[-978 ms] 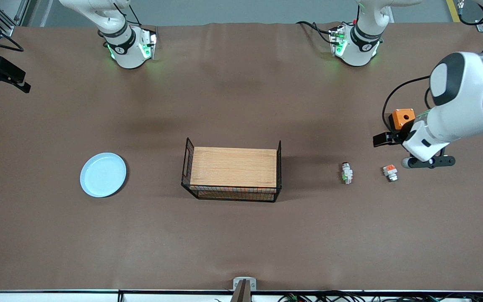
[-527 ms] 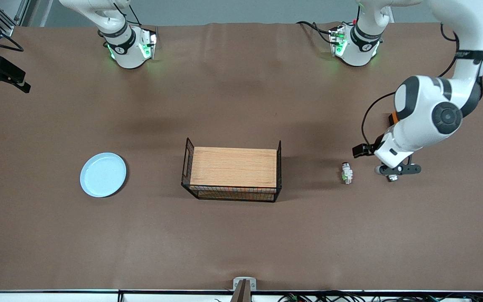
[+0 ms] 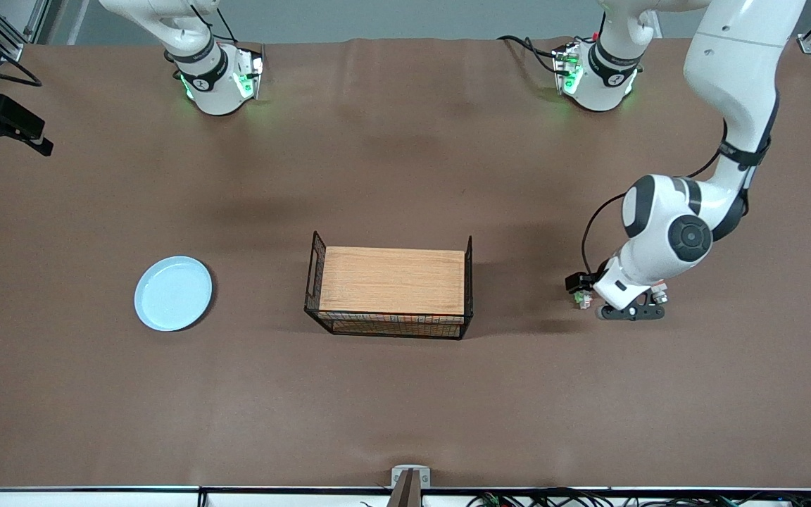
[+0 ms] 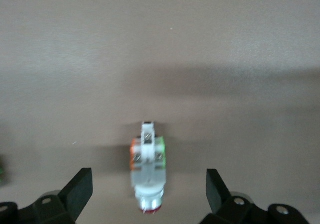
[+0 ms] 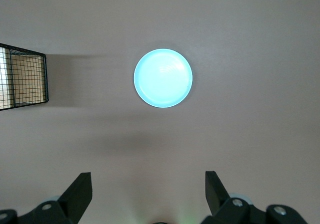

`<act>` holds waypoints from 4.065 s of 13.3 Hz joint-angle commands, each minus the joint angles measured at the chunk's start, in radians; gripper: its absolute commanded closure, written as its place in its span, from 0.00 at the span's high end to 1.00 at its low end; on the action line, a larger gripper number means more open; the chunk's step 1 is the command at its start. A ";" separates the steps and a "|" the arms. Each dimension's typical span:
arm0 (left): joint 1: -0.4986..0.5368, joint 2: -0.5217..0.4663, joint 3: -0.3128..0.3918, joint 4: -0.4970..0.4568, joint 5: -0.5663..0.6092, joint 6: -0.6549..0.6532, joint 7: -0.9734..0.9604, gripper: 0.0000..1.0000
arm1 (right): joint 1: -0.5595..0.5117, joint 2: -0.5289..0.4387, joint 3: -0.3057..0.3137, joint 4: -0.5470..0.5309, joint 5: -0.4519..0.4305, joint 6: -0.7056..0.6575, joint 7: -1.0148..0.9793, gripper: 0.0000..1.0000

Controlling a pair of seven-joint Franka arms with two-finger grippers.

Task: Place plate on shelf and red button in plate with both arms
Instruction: 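Lower the left gripper and grasp the white-and-red button switch, then lift the button switch with the left gripper toward the basket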

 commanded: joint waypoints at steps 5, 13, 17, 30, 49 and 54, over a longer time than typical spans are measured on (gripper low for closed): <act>-0.014 0.075 0.005 0.047 0.095 0.030 -0.075 0.82 | 0.002 -0.041 -0.002 -0.046 -0.008 0.011 -0.001 1.00; -0.011 0.089 0.005 0.043 0.095 0.021 -0.088 0.31 | 0.004 -0.049 0.000 -0.054 -0.008 0.008 0.010 1.00; 0.003 0.048 0.008 0.047 0.094 -0.027 -0.083 0.21 | 0.004 -0.071 0.000 -0.089 -0.008 0.024 0.027 1.00; -0.021 -0.264 -0.012 0.309 -0.012 -0.644 -0.170 0.21 | 0.007 -0.057 0.001 -0.038 -0.009 0.010 0.036 1.00; -0.031 -0.264 -0.382 0.601 -0.012 -0.771 -1.348 0.20 | 0.001 -0.020 -0.003 -0.037 -0.032 -0.006 0.024 1.00; -0.035 -0.262 -0.397 0.604 -0.011 -0.766 -1.445 0.21 | 0.004 0.133 -0.002 -0.025 -0.109 0.049 0.021 1.00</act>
